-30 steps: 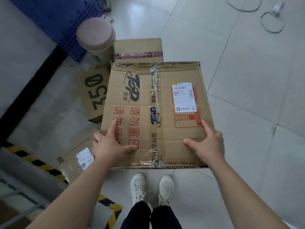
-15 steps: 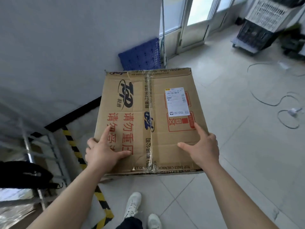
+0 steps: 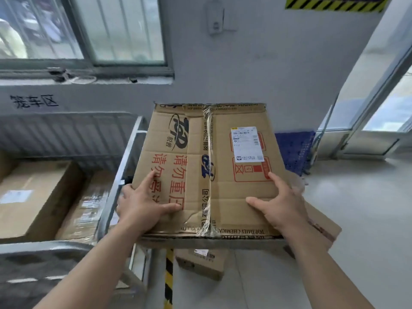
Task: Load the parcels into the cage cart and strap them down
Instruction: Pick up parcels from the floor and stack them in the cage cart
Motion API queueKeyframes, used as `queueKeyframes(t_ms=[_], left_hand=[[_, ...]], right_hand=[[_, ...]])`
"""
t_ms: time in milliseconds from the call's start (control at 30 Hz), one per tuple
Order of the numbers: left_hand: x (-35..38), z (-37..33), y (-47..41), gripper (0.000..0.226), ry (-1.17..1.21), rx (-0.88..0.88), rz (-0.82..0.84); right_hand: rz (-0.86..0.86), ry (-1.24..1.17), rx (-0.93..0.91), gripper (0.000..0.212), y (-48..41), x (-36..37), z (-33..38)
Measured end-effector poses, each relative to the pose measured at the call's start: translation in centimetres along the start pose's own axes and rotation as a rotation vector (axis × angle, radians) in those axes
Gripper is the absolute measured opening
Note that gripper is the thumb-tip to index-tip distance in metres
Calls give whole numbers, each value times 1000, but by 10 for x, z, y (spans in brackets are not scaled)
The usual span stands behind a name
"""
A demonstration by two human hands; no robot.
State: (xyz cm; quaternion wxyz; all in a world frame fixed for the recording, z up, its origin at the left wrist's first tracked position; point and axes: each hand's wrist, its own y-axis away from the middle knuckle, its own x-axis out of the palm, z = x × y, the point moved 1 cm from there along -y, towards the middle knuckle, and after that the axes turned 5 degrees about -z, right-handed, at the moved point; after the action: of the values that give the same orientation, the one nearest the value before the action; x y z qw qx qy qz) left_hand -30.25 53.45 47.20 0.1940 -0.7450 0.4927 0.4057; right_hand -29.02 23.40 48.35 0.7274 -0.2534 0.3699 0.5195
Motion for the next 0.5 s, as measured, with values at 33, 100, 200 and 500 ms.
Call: queueKeyframes(t_ms=[33,100,200,500], left_hand=[[-14,10,-2,119,14,-17,-26],[-41,30,-5,117,41,-52,-77],[-83,63,-12,115,72,-101,-151],[-217,200,-44,116,52,-254,-269]], right_hand=[[6,10,-39,91,1,4,17],[24,5,-113,91,3,12,53],[65,-2,-201,90,11,30,112],[174,-40,-354,92,74,131,282]])
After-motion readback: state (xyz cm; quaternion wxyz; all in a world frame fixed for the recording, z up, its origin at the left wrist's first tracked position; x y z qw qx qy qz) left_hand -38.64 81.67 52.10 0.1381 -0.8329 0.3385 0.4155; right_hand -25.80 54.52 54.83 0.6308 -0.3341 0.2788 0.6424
